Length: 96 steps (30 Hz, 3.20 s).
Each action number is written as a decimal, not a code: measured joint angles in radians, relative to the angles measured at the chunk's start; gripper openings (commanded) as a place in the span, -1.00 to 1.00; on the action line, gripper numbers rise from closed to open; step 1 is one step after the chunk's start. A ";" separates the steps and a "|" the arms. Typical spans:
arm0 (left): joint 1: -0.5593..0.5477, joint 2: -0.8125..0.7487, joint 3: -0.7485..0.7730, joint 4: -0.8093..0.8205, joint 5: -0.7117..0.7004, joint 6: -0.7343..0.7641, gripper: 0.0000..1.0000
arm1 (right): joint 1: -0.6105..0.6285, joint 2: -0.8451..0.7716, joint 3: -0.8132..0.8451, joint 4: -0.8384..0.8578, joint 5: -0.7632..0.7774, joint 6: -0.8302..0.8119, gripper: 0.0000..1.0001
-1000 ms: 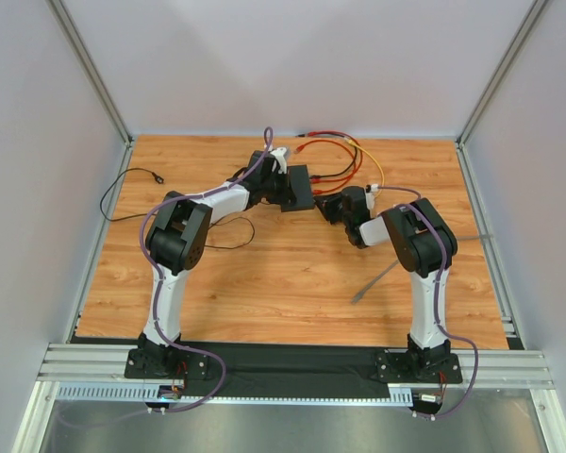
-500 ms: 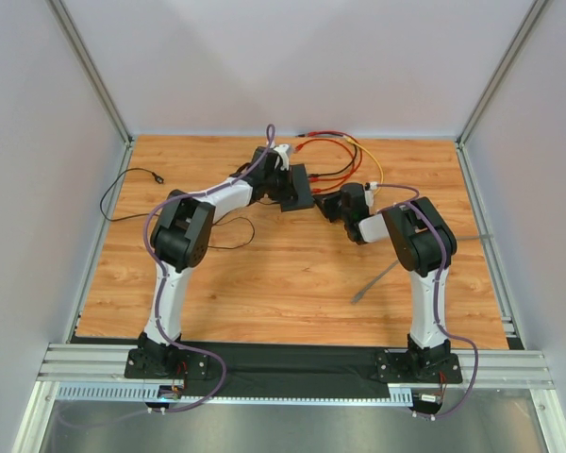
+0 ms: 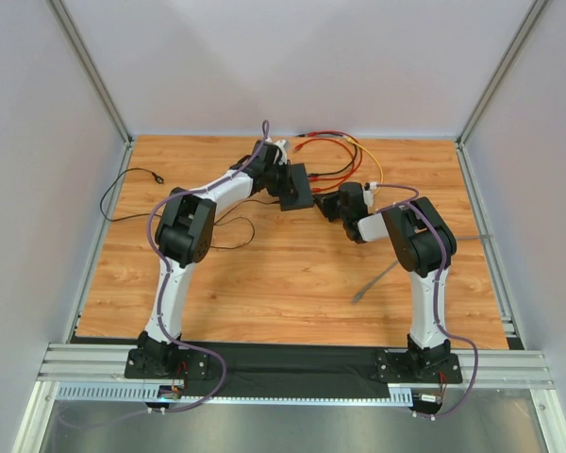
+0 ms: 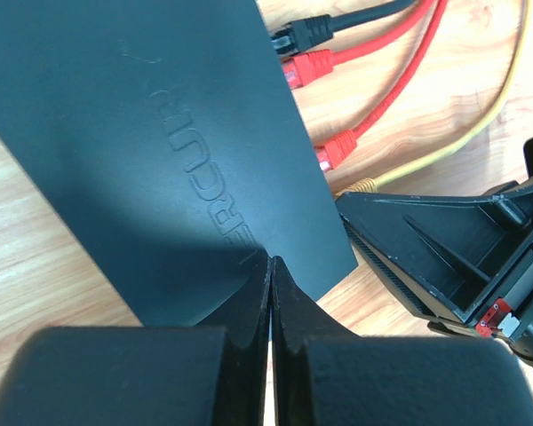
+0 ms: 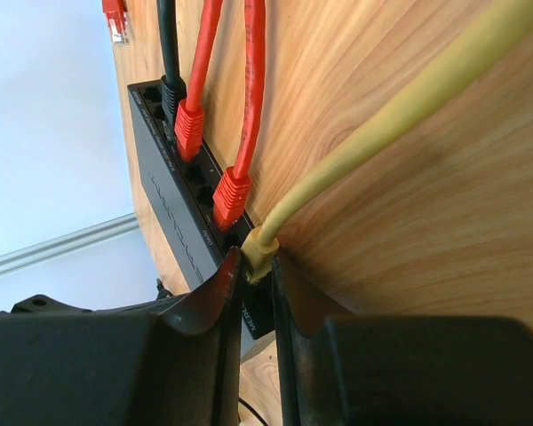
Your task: Pull the plug from the switch port
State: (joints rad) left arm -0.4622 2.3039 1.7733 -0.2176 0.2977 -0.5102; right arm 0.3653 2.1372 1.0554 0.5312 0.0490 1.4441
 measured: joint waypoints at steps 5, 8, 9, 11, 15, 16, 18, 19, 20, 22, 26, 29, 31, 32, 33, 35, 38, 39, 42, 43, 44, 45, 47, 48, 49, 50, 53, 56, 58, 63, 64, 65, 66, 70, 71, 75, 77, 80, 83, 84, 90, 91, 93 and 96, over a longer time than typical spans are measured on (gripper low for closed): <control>0.011 0.010 0.023 -0.029 0.010 -0.011 -1.00 | -0.001 0.000 -0.001 0.000 -0.001 0.008 -1.00; 0.013 0.010 0.024 -0.033 0.010 -0.016 -1.00 | -0.002 -0.002 -0.003 -0.001 -0.002 0.011 -1.00; 0.014 0.011 0.026 -0.036 0.010 -0.017 -1.00 | -0.002 -0.003 -0.003 0.000 -0.002 0.013 -1.00; 0.015 0.016 0.037 -0.047 0.012 -0.019 -1.00 | -0.003 -0.003 -0.005 0.000 -0.002 0.015 -1.00; 0.017 0.018 0.042 -0.052 0.014 -0.021 -1.00 | -0.003 -0.003 -0.007 0.001 -0.003 0.023 -1.00; 0.018 0.020 0.043 -0.048 0.013 -0.021 -1.00 | -0.003 -0.003 -0.007 0.001 -0.003 0.025 -0.99; 0.021 0.023 0.047 -0.045 0.015 -0.023 -1.00 | -0.004 -0.003 -0.008 0.001 -0.004 0.027 -1.00; 0.021 0.024 0.048 -0.046 0.015 -0.024 -1.00 | -0.004 -0.004 -0.009 0.001 -0.004 0.027 -1.00; 0.021 0.024 0.048 -0.047 0.015 -0.024 -1.00 | -0.004 -0.005 -0.010 0.000 -0.004 0.027 -1.00; 0.020 0.025 0.049 -0.045 0.019 -0.025 -1.00 | -0.005 -0.011 -0.016 -0.003 -0.002 0.028 -0.99; 0.018 0.027 0.050 -0.042 0.027 -0.027 -1.00 | -0.014 -0.020 -0.027 -0.006 -0.003 0.029 -1.00; 0.018 0.030 0.050 -0.036 0.035 -0.027 -1.00 | -0.018 -0.023 -0.031 -0.005 -0.004 0.030 -1.00; 0.018 0.031 0.051 -0.037 0.038 -0.027 -1.00 | -0.018 -0.023 -0.032 -0.004 -0.005 0.029 -1.00; 0.018 0.032 0.053 -0.039 0.038 -0.027 -1.00 | -0.018 -0.023 -0.032 -0.005 -0.005 0.029 -1.00; 0.018 0.033 0.056 -0.042 0.039 -0.027 -1.00 | -0.018 -0.023 -0.031 -0.008 -0.005 0.029 -0.99; 0.018 0.036 0.062 -0.048 0.041 -0.027 -1.00 | -0.018 -0.024 -0.021 -0.026 -0.005 0.025 -0.99; 0.018 0.037 0.066 -0.053 0.042 -0.027 -1.00 | -0.013 -0.032 0.007 -0.089 0.007 0.003 -1.00; 0.018 0.038 0.066 -0.053 0.042 -0.027 -1.00 | -0.010 -0.038 0.018 -0.119 0.019 -0.008 -1.00; 0.019 0.038 0.068 -0.054 0.042 -0.027 -1.00 | 0.008 -0.055 0.047 -0.199 0.073 -0.040 -1.00; 0.019 0.038 0.068 -0.055 0.043 -0.027 -1.00 | 0.013 -0.060 0.052 -0.218 0.087 -0.047 -1.00; 0.019 0.039 0.068 -0.055 0.045 -0.027 -1.00 | 0.016 -0.064 0.053 -0.230 0.097 -0.053 -1.00; 0.018 0.040 0.069 -0.055 0.048 -0.027 -1.00 | 0.018 -0.068 0.055 -0.243 0.107 -0.055 -1.00; 0.018 0.042 0.072 -0.055 0.052 -0.027 -1.00 | 0.021 -0.073 0.060 -0.263 0.120 -0.063 -1.00; 0.018 0.042 0.072 -0.054 0.055 -0.027 -1.00 | 0.021 -0.076 0.060 -0.269 0.123 -0.064 -1.00; 0.017 0.043 0.072 -0.052 0.058 -0.027 -1.00 | 0.021 -0.078 0.060 -0.272 0.125 -0.065 -1.00; 0.017 0.043 0.072 -0.051 0.060 -0.027 -1.00 | 0.021 -0.078 0.060 -0.273 0.126 -0.065 -1.00; 0.017 0.043 0.072 -0.051 0.060 -0.027 -1.00 | 0.018 -0.079 0.043 -0.245 0.119 -0.061 -1.00; 0.016 0.044 0.072 -0.051 0.063 -0.028 -1.00 | 0.002 -0.078 -0.005 -0.162 0.075 -0.043 -1.00; 0.014 0.047 0.076 -0.051 0.066 -0.028 -1.00 | -0.008 -0.078 -0.014 -0.143 0.052 -0.040 -1.00; 0.020 0.051 0.083 -0.047 0.051 -0.027 -1.00 | -0.027 -0.078 -0.031 -0.122 0.032 -0.027 -1.00; 0.021 0.051 0.083 -0.046 0.050 -0.027 -1.00 | -0.027 -0.078 -0.030 -0.126 0.033 -0.026 -0.99; 0.023 0.051 0.084 -0.046 0.050 -0.027 -1.00 | -0.026 -0.079 -0.027 -0.132 0.035 -0.026 -1.00; 0.024 0.051 0.084 -0.045 0.048 -0.027 -1.00 | -0.026 -0.079 -0.024 -0.141 0.036 -0.025 -1.00; 0.025 0.051 0.085 -0.046 0.043 -0.027 -1.00 | -0.026 -0.080 0.002 -0.190 0.035 -0.027 -1.00; 0.025 0.051 0.085 -0.046 0.043 -0.027 -1.00 | -0.026 -0.080 0.008 -0.200 0.033 -0.027 -1.00; 0.025 0.051 0.085 -0.045 0.040 -0.027 -1.00 | -0.029 -0.072 0.028 -0.223 0.019 -0.027 -1.00; 0.026 0.051 0.085 -0.046 0.040 -0.027 -1.00 | -0.026 -0.071 0.029 -0.222 0.017 -0.027 -1.00; 0.026 0.053 0.088 -0.047 0.039 -0.027 -1.00 | -0.018 -0.076 0.029 -0.230 0.031 -0.031 -1.00; 0.026 0.054 0.092 -0.048 0.039 -0.027 -1.00 | -0.009 -0.088 0.039 -0.272 0.078 -0.040 -1.00; 0.026 0.055 0.093 -0.047 0.037 -0.027 -1.00 | -0.006 -0.093 0.041 -0.286 0.087 -0.041 -1.00; 0.026 0.057 0.097 -0.048 0.037 -0.027 -1.00 | 0.004 -0.114 0.074 -0.402 0.130 -0.047 -0.99; 0.026 0.058 0.098 -0.049 0.036 -0.027 -1.00 | 0.003 -0.113 0.073 -0.395 0.126 -0.047 -1.00; 0.026 0.058 0.098 -0.048 0.037 -0.027 -1.00 | -0.005 -0.109 0.058 -0.360 0.101 -0.051 -0.99; 0.026 0.058 0.098 -0.048 0.036 -0.027 -1.00 | -0.020 -0.102 0.036 -0.304 0.057 -0.052 -1.00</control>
State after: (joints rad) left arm -0.4362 2.3619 1.8713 -0.2657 0.3336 -0.5369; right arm 0.3454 2.0350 1.0912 0.2268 0.1059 1.3918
